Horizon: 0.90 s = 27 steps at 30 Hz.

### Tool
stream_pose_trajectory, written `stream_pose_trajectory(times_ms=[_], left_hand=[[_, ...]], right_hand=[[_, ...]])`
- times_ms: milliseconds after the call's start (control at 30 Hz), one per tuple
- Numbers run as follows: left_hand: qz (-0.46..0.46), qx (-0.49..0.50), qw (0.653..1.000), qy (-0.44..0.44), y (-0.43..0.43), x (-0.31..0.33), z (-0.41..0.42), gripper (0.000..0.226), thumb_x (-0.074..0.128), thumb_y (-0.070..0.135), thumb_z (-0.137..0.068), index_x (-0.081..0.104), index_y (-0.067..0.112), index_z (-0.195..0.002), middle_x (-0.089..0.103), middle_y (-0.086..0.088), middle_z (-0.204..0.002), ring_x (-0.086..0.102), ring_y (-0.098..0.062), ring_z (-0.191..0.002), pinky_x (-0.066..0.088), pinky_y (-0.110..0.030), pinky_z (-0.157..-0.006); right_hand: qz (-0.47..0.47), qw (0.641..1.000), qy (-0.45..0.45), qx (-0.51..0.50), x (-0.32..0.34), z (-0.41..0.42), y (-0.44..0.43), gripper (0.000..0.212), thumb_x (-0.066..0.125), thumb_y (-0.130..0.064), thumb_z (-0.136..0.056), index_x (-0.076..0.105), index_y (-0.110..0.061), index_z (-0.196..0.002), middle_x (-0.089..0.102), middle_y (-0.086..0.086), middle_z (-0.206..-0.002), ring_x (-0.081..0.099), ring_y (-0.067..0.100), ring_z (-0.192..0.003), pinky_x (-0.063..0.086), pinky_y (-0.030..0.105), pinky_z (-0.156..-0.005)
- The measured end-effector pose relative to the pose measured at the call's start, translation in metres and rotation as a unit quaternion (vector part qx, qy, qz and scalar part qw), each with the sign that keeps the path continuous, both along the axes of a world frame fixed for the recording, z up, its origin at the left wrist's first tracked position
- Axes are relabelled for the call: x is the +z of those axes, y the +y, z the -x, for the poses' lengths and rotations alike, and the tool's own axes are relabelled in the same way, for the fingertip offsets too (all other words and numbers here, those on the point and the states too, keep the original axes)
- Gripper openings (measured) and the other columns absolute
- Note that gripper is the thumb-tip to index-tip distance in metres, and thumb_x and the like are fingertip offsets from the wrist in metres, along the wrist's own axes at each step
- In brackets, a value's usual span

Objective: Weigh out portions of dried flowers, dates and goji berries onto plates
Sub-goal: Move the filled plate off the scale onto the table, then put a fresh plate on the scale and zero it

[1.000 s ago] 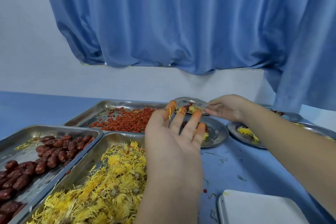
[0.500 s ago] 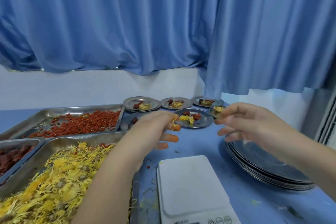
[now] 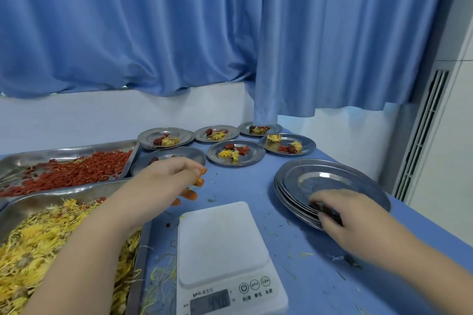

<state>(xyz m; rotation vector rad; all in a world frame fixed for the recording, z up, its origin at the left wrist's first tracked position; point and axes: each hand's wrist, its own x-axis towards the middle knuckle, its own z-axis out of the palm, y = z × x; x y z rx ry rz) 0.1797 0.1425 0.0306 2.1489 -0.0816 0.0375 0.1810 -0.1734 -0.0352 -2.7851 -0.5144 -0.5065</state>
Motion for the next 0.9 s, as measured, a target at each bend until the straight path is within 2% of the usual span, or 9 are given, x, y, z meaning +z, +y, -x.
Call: stream_pose_trajectory(times_ms=[267, 367, 500, 600, 733, 800, 900], left_hand=[[-0.016, 0.018, 1.0, -0.018, 0.001, -0.002, -0.002, 0.018, 0.051, 0.035, -0.098, 0.069, 0.036, -0.099, 0.073, 0.018, -0.092, 0.071, -0.004, -0.079, 0.055, -0.035, -0.084], [-0.023, 0.016, 0.999, -0.019, 0.002, -0.003, -0.002, 0.018, 0.051, 0.035, -0.098, 0.069, 0.037, -0.099, 0.073, 0.019, -0.092, 0.071, -0.003, -0.079, 0.054, -0.035, -0.084], [-0.05, 0.023, 0.998, -0.016, 0.005, -0.003, -0.002, 0.018, 0.05, 0.035, -0.098, 0.067, 0.038, -0.101, 0.072, 0.015, -0.098, 0.07, -0.002, -0.08, 0.055, -0.036, -0.087], [-0.049, 0.033, 0.998, -0.023, 0.007, 0.0, 0.0, 0.017, 0.05, 0.036, -0.098, 0.067, 0.039, -0.1, 0.07, 0.014, -0.1, 0.07, -0.003, -0.08, 0.054, -0.032, -0.083], [-0.029, 0.062, 0.997, -0.047, 0.013, 0.004, 0.004, 0.017, 0.049, 0.039, -0.097, 0.066, 0.041, -0.097, 0.071, 0.013, -0.092, 0.065, 0.009, -0.067, 0.045, -0.027, -0.064], [-0.011, 0.08, 0.995, -0.054, 0.018, 0.005, 0.005, 0.017, 0.05, 0.042, -0.096, 0.067, 0.042, -0.095, 0.071, 0.015, -0.093, 0.067, 0.007, -0.069, 0.049, -0.03, -0.069], [0.021, 0.099, 0.993, -0.054, 0.024, 0.005, 0.005, 0.018, 0.052, 0.042, -0.094, 0.069, 0.042, -0.095, 0.072, 0.014, -0.098, 0.072, -0.005, -0.081, 0.052, -0.042, -0.089]], right_hand=[[0.049, 0.995, -0.03, -0.076, 0.002, 0.005, 0.007, 0.016, 0.054, -0.02, -0.077, 0.058, -0.024, -0.092, 0.059, -0.004, -0.076, 0.053, 0.016, -0.075, 0.046, 0.031, -0.065], [0.036, 0.993, -0.086, -0.069, 0.001, 0.005, 0.009, 0.016, 0.064, -0.008, -0.068, 0.062, -0.017, -0.081, 0.06, -0.003, -0.067, 0.054, 0.022, -0.067, 0.047, 0.035, -0.057], [0.015, 0.979, -0.198, -0.038, 0.0, 0.004, 0.008, 0.031, 0.073, 0.01, -0.052, 0.066, -0.013, -0.07, 0.062, -0.003, -0.063, 0.057, 0.025, -0.058, 0.049, 0.037, -0.05], [0.004, 0.962, -0.274, -0.006, 0.001, 0.002, 0.009, 0.025, 0.072, 0.011, -0.059, 0.066, -0.012, -0.067, 0.059, -0.002, -0.061, 0.054, 0.027, -0.056, 0.044, 0.033, -0.055], [0.008, 0.937, -0.333, 0.102, 0.001, 0.012, 0.019, 0.017, 0.059, 0.0, -0.076, 0.065, -0.011, -0.065, 0.061, -0.003, -0.065, 0.05, 0.027, -0.058, 0.039, 0.034, -0.057], [0.011, 0.924, -0.353, 0.147, -0.001, 0.02, 0.029, 0.018, 0.062, -0.003, -0.08, 0.065, -0.011, -0.064, 0.062, -0.003, -0.067, 0.049, 0.026, -0.059, 0.037, 0.035, -0.056], [0.0, 0.898, -0.385, 0.212, -0.006, 0.033, 0.047, 0.022, 0.066, -0.008, -0.083, 0.068, -0.009, -0.062, 0.066, 0.001, -0.069, 0.05, 0.024, -0.057, 0.038, 0.033, -0.054]])
